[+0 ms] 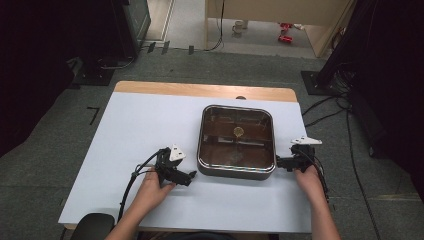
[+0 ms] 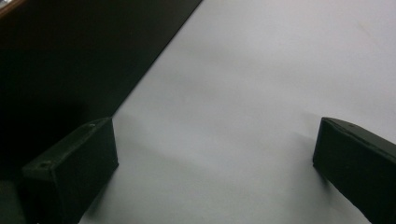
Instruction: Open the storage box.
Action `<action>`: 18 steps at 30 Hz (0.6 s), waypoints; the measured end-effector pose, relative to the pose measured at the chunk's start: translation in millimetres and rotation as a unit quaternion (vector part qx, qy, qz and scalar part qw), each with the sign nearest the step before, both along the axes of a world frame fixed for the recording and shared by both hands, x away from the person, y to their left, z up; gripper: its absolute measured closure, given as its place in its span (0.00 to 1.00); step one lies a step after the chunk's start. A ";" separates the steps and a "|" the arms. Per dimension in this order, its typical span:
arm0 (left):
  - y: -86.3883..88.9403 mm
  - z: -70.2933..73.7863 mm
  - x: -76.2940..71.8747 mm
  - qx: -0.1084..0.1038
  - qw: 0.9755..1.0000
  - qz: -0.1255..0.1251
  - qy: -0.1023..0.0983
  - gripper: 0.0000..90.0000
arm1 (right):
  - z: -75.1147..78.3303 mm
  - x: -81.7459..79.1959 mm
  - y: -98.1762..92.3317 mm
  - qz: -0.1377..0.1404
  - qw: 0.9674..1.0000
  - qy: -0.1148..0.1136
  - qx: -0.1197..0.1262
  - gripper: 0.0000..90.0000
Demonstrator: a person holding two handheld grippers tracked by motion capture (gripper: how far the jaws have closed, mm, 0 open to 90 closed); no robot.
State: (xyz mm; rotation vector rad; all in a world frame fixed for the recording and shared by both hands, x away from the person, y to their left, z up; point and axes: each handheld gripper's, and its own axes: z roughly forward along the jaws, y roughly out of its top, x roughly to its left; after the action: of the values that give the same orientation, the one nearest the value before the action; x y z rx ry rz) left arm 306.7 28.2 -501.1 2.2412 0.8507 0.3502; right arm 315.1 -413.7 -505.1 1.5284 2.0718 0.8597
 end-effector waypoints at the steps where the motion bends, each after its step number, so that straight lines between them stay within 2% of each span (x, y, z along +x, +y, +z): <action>1: -0.1 0.0 0.0 0.000 1.000 0.000 0.000 0.00 | 0.0 0.0 0.0 0.000 1.000 0.000 0.000 0.00; 18: -0.5 0.2 0.5 0.002 1.000 -0.001 0.001 0.00 | 0.0 0.2 -0.1 0.000 1.000 0.000 0.001 0.00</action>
State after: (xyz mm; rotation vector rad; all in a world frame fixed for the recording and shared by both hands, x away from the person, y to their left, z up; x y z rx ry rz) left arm 307.2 27.7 -500.8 2.2457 0.8495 0.3501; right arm 315.3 -413.8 -505.1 1.5296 2.0724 0.8610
